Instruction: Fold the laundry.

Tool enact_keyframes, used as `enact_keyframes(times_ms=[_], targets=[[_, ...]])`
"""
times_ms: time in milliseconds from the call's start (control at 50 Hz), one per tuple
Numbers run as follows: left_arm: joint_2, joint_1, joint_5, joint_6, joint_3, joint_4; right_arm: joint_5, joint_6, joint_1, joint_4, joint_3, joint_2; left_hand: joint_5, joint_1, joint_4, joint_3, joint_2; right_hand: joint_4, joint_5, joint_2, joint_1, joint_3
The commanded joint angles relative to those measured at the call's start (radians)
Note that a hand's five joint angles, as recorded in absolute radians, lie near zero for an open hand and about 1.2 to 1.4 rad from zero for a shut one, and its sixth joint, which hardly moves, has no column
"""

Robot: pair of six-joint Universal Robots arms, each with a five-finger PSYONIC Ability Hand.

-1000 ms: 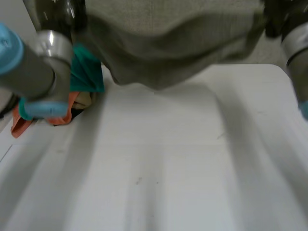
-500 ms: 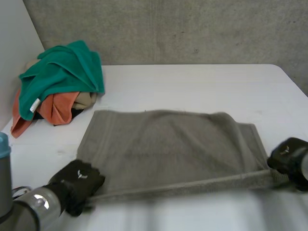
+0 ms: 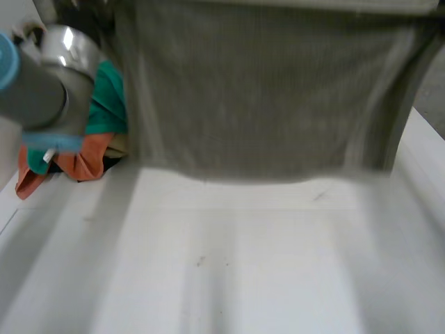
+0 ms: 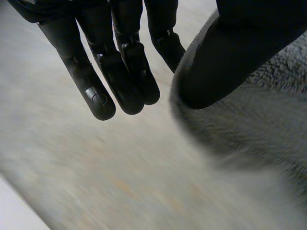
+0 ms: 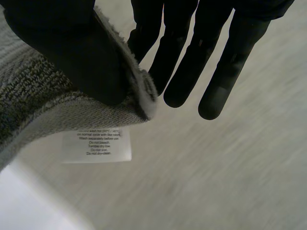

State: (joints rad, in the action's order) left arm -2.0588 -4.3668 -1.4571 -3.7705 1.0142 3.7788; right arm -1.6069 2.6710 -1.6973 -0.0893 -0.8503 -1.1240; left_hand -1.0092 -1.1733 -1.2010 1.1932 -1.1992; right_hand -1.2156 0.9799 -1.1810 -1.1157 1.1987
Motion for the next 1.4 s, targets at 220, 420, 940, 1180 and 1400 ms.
enact_keyframes(times_ms=[220,420,940,1180,1400], targets=[[-0.035,-0.030,-0.040,0.230,0.190,0.010,0.050,-0.054,0.001,-0.028,-0.045,0.075,-0.213,-0.223,-0.195,0.203,-0.197,-0.181,0.242,-0.215,-0.281,0.198],[0.037,0.015,0.000,0.152,0.623,-0.014,0.077,-0.197,0.008,0.250,-0.254,0.145,-0.213,-0.223,-0.195,0.203,-0.197,-0.181,0.242,-0.215,-0.281,0.198],[0.277,-0.099,0.077,-0.190,0.938,-0.512,0.090,-0.537,0.173,0.379,-0.782,-0.136,-0.213,-0.223,-0.195,0.203,-0.197,-0.181,0.242,-0.215,-0.281,0.198],[-0.164,0.007,0.067,-0.183,0.408,-0.309,0.002,-0.410,0.073,0.224,-0.506,0.133,-0.213,-0.223,-0.195,0.203,-0.197,-0.181,0.242,-0.215,-0.281,0.198],[-0.405,0.047,0.018,-0.176,0.078,-0.312,-0.030,-0.405,0.039,0.105,-0.313,0.303,-0.213,-0.223,-0.195,0.203,-0.197,-0.118,0.179,-0.152,-0.218,0.135]])
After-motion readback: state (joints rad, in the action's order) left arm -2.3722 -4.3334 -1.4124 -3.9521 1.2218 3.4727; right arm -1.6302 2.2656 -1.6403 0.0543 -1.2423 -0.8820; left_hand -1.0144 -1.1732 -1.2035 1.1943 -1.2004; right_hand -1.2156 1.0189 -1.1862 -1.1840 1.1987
